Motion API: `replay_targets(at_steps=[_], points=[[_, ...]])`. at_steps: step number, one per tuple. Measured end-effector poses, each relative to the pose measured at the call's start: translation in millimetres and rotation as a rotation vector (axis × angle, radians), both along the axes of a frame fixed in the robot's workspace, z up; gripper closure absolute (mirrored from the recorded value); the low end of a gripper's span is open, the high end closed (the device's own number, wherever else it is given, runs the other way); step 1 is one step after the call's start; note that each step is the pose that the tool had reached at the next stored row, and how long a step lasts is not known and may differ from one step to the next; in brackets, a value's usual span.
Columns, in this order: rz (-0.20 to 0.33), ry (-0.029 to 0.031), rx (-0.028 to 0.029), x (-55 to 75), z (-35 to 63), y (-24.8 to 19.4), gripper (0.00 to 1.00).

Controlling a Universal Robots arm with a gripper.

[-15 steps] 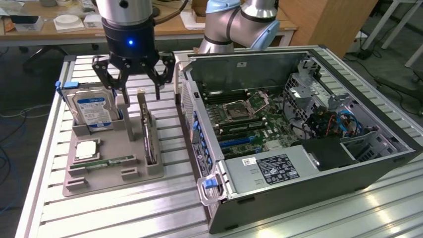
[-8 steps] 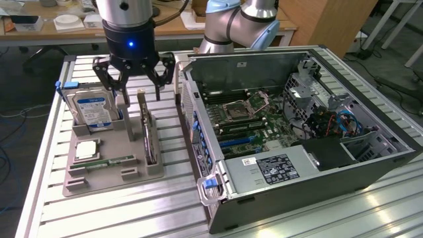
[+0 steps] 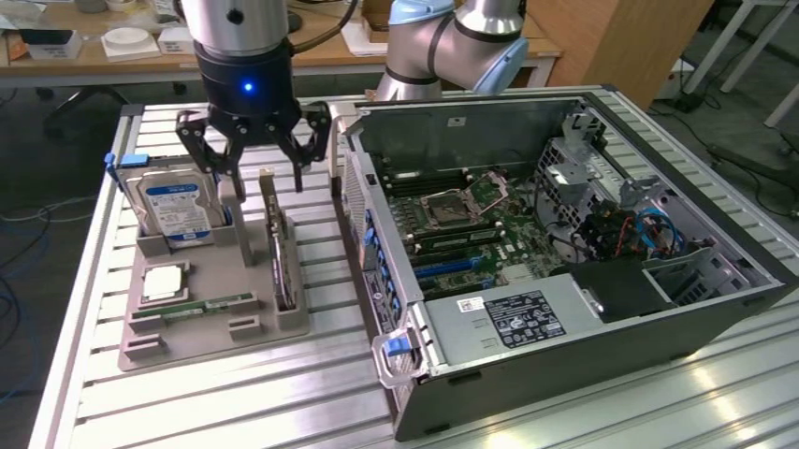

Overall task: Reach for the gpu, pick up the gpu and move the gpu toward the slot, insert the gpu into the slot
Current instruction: 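Pick up the gpu and move the gpu toward the slot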

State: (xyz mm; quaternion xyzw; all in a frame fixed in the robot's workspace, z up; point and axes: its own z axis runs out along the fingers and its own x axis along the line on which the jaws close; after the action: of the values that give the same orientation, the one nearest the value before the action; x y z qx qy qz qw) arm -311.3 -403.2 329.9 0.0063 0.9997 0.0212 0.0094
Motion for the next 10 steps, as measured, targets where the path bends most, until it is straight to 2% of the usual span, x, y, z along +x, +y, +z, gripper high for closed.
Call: replay_targets(at_steps=[10], points=[[0.0,0.0003,-0.0001,0.0,-3.0,-1.3,0.32]])
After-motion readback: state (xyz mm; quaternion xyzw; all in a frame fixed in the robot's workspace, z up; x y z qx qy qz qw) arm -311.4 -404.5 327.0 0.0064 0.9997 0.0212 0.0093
